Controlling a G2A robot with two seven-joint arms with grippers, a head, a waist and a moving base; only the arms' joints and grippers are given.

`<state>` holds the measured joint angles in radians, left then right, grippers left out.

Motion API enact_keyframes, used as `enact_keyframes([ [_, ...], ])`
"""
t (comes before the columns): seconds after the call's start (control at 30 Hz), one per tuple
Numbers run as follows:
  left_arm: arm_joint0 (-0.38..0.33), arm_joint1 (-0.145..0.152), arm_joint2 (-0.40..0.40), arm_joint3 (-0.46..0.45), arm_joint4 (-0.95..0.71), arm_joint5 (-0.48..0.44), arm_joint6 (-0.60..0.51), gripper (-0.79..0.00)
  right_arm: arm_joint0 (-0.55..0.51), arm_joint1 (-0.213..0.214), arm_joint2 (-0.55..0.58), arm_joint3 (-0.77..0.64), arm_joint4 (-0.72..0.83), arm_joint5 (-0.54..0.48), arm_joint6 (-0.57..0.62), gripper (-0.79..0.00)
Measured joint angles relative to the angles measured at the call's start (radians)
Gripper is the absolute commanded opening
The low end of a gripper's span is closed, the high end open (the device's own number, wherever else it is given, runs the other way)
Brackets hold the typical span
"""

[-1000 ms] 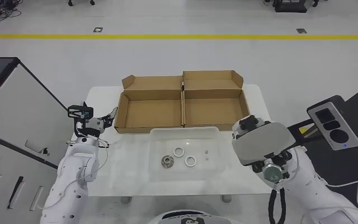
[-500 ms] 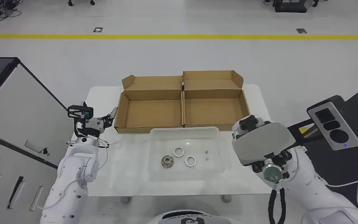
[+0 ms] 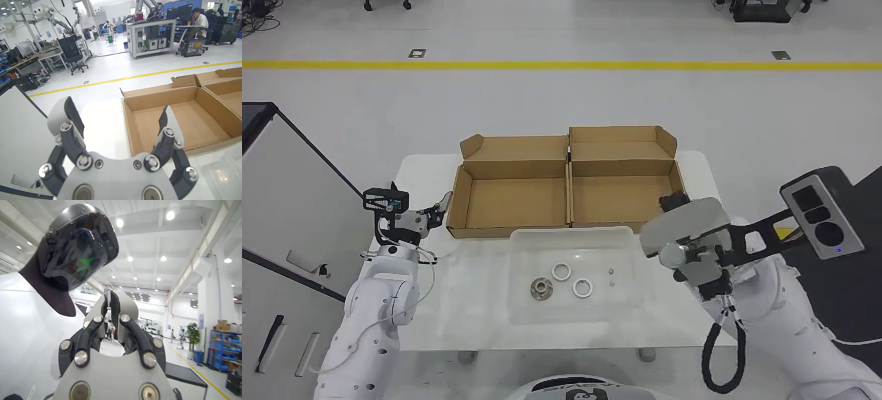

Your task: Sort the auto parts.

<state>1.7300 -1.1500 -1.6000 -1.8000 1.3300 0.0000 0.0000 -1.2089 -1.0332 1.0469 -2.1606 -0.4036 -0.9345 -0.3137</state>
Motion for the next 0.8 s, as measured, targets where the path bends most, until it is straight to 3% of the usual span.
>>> enact_keyframes([
  [0.17,0.000,0.000,0.000,0.000,0.000,0.000,0.000,0.000,-0.094,0.033,0.171,0.014,0.050,0.005,0.139,-0.785],
  [0.4,0.000,0.000,0.000,0.000,0.000,0.000,0.000,0.000,-0.148,0.081,0.398,0.043,0.195,0.037,0.454,-0.785],
  [0.6,0.000,0.000,0.000,0.000,0.000,0.000,0.000,0.000,-0.097,0.111,0.491,0.084,0.255,0.100,0.732,-0.785],
  [0.8,0.000,0.000,0.000,0.000,0.000,0.000,0.000,0.000,0.018,0.135,0.481,0.138,0.206,0.192,1.053,-0.785],
])
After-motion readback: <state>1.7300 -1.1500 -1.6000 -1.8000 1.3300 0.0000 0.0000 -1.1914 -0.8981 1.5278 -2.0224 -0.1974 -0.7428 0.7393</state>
